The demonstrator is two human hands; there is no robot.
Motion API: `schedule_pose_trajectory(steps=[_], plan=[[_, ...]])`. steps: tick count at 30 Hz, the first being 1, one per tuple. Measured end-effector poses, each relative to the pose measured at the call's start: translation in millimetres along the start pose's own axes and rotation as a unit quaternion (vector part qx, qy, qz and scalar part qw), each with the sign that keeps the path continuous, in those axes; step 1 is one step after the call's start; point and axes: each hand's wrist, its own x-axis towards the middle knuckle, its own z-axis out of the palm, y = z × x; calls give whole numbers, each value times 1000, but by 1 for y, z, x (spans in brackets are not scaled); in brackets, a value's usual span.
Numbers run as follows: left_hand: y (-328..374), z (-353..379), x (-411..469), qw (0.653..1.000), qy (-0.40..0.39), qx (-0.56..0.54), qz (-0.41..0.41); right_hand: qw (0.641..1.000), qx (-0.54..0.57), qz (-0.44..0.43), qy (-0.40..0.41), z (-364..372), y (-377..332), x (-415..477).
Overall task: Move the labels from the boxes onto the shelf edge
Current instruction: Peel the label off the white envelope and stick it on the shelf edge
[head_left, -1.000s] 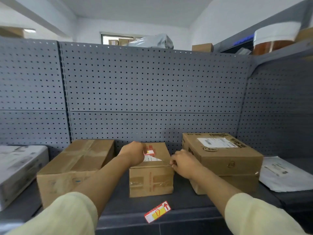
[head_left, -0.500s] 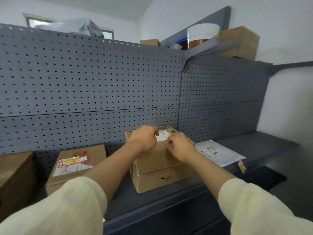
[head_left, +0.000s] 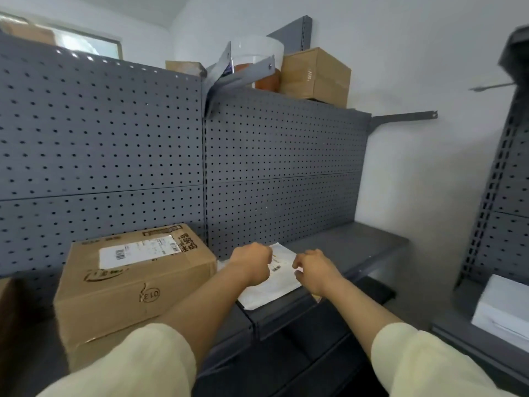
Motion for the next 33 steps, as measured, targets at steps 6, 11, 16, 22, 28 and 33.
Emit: schedule_pose_trajectory(steps=[6,11,16,22,28,33], plan=[[19,3,39,1000,-18,17,9,1000,7,26,-10,0,45,16],[22,18,57,999,-31,18,11,998,3,57,-32,12,67,23],[17,29,68,999,-43,10,6,994,-19,87,-60,28,90,32],[4,44,82,998,-60,13,-2,988,-57,102,-98,54,108,47],[-7,59,91,997,-72,14,-6,988,-87,87,-96,78,104,66],[-8,70,93,997,-76,8,2,985,-137,59,-82,94,112,73]])
